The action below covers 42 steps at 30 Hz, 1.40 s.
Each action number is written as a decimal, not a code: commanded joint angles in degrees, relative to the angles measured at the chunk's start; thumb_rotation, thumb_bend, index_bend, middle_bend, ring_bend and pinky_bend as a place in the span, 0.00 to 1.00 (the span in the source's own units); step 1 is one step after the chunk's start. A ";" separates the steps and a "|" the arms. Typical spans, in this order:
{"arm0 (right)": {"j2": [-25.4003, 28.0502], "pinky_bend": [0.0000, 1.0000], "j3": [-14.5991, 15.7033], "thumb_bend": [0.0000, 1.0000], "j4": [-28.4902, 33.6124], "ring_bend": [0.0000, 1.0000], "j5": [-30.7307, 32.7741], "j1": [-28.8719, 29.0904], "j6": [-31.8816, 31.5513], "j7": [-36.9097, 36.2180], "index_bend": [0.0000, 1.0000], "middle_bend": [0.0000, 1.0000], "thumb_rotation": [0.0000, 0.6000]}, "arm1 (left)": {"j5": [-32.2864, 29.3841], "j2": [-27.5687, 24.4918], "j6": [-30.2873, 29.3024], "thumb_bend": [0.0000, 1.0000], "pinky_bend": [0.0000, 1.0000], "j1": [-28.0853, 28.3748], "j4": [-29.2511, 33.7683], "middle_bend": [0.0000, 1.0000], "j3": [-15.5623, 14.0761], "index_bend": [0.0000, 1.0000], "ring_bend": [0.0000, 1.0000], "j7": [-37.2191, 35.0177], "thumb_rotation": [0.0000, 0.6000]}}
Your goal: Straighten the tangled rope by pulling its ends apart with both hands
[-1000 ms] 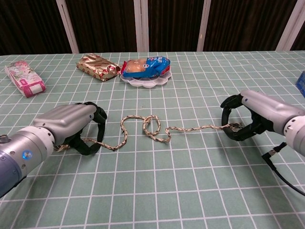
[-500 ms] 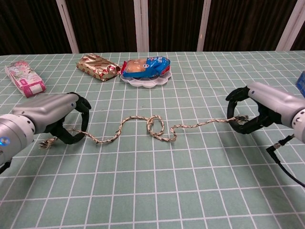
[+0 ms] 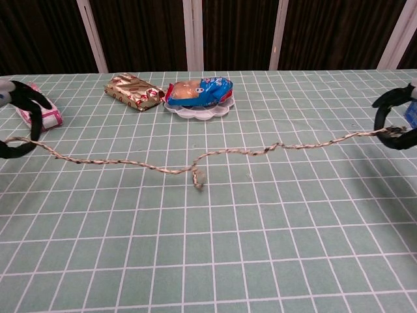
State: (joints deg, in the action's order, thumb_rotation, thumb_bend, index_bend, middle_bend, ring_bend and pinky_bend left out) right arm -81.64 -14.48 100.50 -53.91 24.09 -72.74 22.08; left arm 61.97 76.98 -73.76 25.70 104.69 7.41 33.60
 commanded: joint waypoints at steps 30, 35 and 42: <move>3.86 0.00 1.64 0.51 -6.72 0.00 1.21 -3.58 2.09 -6.66 0.62 0.20 1.00 | 3.66 -1.27 0.50 0.54 0.00 -4.57 -6.12 0.16 -3.97 0.61 0.00 -6.70 1.00; 3.48 0.00 2.08 0.51 -8.13 0.00 1.26 -3.70 2.81 -6.99 0.62 0.20 1.00 | 2.56 -0.21 1.07 0.54 0.00 -4.43 -7.81 0.16 -3.66 0.61 0.00 -6.18 1.00; 2.67 0.00 2.83 0.51 -9.82 0.00 1.54 -3.58 3.72 -6.23 0.58 0.20 1.00 | 1.64 1.39 2.09 0.49 0.00 -3.71 -9.70 0.13 -3.55 0.57 0.00 -4.21 1.00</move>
State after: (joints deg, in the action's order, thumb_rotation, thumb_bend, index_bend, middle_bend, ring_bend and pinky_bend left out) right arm -78.89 -11.75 90.78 -52.40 20.48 -69.12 15.75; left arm 63.74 78.07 -71.83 21.79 95.33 3.83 28.95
